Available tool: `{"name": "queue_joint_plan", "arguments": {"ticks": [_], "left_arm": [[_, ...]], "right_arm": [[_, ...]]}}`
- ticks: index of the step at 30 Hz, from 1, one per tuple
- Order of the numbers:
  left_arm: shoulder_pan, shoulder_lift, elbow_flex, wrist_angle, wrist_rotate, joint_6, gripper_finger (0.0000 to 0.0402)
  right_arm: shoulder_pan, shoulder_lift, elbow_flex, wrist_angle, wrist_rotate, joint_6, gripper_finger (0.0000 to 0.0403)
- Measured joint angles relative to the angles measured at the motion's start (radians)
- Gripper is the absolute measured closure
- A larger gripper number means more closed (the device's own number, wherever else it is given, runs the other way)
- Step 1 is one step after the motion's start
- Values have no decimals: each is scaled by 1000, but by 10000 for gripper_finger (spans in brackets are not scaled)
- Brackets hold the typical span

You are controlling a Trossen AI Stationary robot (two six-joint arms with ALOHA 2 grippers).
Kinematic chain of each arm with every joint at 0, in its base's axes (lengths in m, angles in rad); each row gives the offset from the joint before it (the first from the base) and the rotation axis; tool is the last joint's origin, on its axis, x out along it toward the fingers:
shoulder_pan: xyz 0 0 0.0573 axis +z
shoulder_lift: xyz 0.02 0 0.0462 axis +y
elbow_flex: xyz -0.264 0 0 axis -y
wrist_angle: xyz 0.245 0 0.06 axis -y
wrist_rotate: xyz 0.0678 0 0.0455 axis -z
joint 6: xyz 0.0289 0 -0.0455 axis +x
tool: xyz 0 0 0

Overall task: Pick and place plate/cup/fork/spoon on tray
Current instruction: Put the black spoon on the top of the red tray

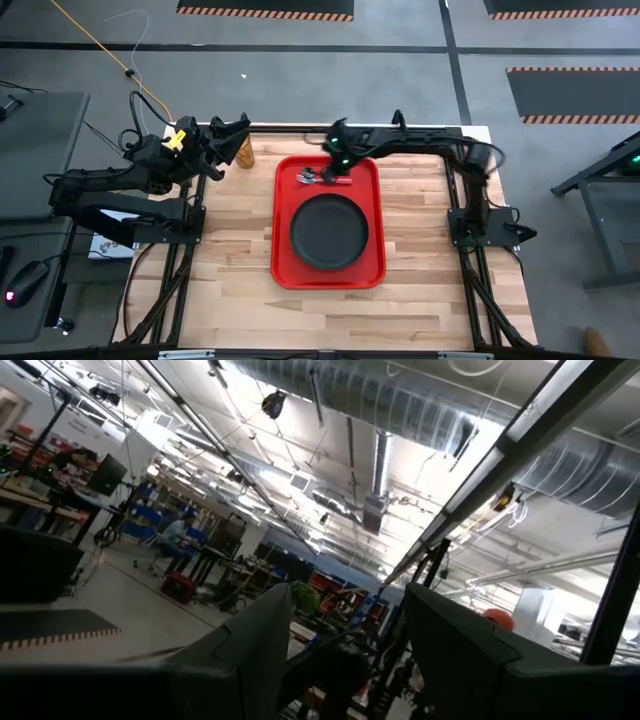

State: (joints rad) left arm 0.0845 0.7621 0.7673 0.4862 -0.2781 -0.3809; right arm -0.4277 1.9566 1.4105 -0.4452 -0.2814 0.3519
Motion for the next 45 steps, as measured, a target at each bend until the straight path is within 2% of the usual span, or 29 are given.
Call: {"name": "queue_joint_plan", "arguments": {"ticks": [2,9,13,20,31,45], "left_arm": [[0,0,0,0,-1,0,213],[0,0,0,0,-5,0,213],[0,1,0,-1,-6,0,213],[0,1,0,-3,-6,0,213],[0,1,0,-20,-6,0,213],[0,1,0,-20,-6,0,213]], "right_arm": [[10,78,93,-54,4,3,394],[16,258,363,-288,164,2,401],[3,318,449,-383,145,38,402],[12,364,473,-388,86,103,403],[23,368,473,-373,148,144,403],[30,368,472,-351,150,230,403]]}}
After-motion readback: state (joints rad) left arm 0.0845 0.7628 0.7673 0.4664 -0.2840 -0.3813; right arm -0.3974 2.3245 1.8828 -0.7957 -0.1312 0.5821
